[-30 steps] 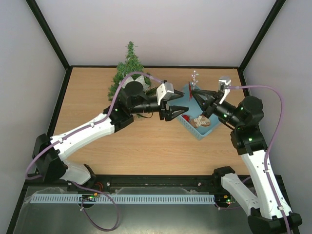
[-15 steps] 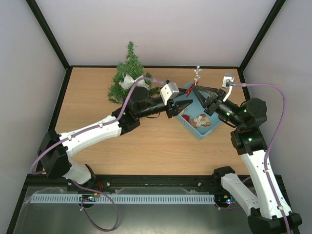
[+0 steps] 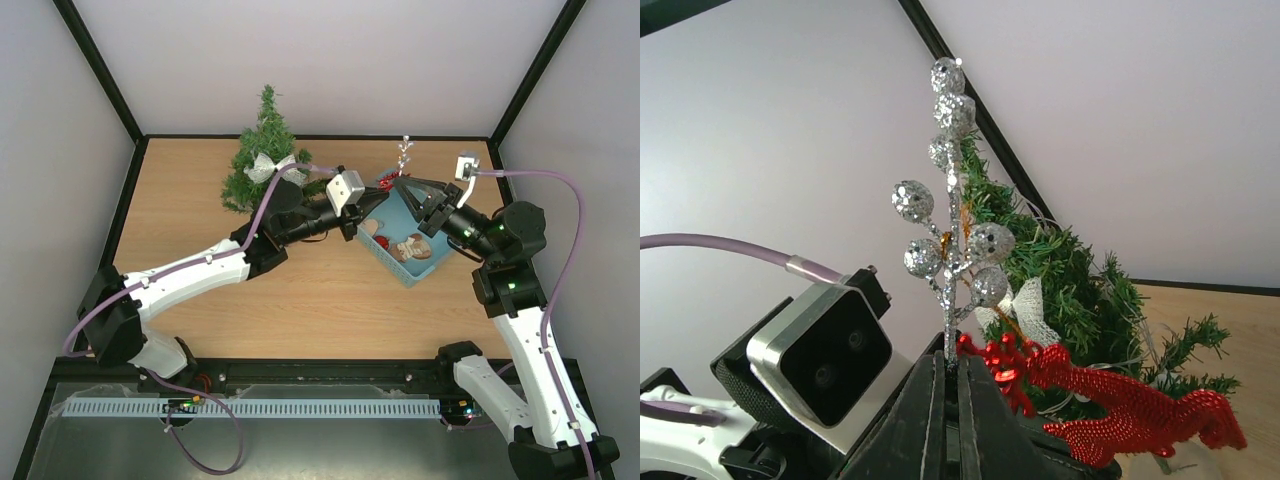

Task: Decorate the small christmas tree
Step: Pick up the decoration item from the storage box.

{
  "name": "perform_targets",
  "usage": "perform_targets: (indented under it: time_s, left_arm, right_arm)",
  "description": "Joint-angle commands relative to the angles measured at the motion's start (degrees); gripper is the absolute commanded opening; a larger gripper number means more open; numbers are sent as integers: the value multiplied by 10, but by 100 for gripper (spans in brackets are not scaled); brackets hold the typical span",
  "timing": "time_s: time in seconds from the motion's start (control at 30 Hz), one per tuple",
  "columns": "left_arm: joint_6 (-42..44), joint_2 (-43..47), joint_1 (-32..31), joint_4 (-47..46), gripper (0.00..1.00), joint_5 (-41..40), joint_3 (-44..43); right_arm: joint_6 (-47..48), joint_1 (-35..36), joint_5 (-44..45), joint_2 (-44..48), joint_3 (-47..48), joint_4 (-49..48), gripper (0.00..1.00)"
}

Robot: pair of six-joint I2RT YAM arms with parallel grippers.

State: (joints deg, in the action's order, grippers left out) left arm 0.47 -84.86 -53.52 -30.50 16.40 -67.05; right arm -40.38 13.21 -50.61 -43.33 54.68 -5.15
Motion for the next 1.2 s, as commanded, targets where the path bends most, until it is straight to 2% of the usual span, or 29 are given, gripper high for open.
perform_targets:
  time_s: [0.0,0.17,0.27,0.67,0.83,1.03,1.17]
  left_arm:
    - [15,16,-3,-24,3,-6,11]
    - [30,48,-1,-16,2,-59,39]
    - [45,65,1,-11,2,-72,51]
    - [75,72,14,22,2,-88,51]
    - [78,86,16,27,2,-78,56]
    - [80,86,17,39,2,-70,65]
    - [94,91,18,52,2,-49,61]
  right_arm:
    - [23,3,5,3,5,13,2]
    - [102,3,23,0,19,142,2]
    - [113,3,11,6,0,172,2]
    - [95,3,-27,30,-27,159,2]
    - [119,3,-26,33,-33,173,2]
    - [93,2,-57,65,-69,67,2]
    - [120,3,-69,49,-60,112,2]
